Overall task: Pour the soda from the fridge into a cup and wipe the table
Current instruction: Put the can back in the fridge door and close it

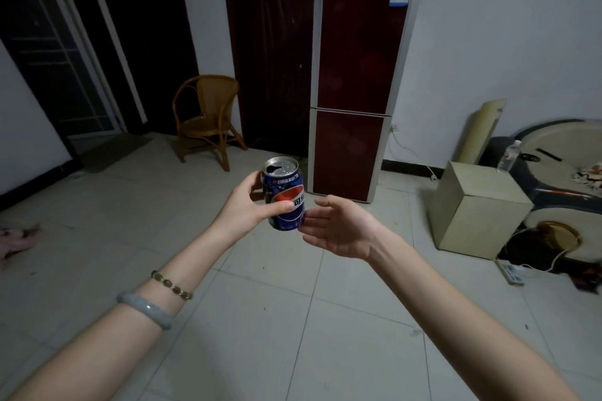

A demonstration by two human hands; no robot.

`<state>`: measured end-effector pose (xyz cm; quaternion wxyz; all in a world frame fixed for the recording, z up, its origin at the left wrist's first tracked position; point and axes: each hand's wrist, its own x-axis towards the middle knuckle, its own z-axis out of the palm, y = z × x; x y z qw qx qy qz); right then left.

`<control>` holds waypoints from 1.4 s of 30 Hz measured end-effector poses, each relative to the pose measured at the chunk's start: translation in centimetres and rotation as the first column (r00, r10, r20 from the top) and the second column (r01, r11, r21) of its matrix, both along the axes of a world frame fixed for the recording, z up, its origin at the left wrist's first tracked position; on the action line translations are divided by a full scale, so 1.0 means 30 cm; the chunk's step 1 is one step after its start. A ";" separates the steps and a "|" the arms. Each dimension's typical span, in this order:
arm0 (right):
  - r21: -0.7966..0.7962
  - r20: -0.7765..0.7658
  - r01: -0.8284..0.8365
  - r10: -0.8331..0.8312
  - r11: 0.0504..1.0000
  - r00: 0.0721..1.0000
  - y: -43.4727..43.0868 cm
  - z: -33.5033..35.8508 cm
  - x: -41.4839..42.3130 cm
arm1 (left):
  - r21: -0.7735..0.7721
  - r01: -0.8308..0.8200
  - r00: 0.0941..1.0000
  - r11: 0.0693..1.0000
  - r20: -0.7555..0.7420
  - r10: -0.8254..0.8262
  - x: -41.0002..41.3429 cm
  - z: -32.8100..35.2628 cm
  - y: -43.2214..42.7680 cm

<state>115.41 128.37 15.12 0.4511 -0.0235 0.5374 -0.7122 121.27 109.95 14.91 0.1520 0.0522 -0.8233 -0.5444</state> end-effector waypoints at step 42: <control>-0.034 0.097 0.431 -0.427 0.902 0.899 -1.448 0.000 -1.697 | 0.066 0.350 0.936 0.934 0.018 -0.352 -1.899 0.038 -1.451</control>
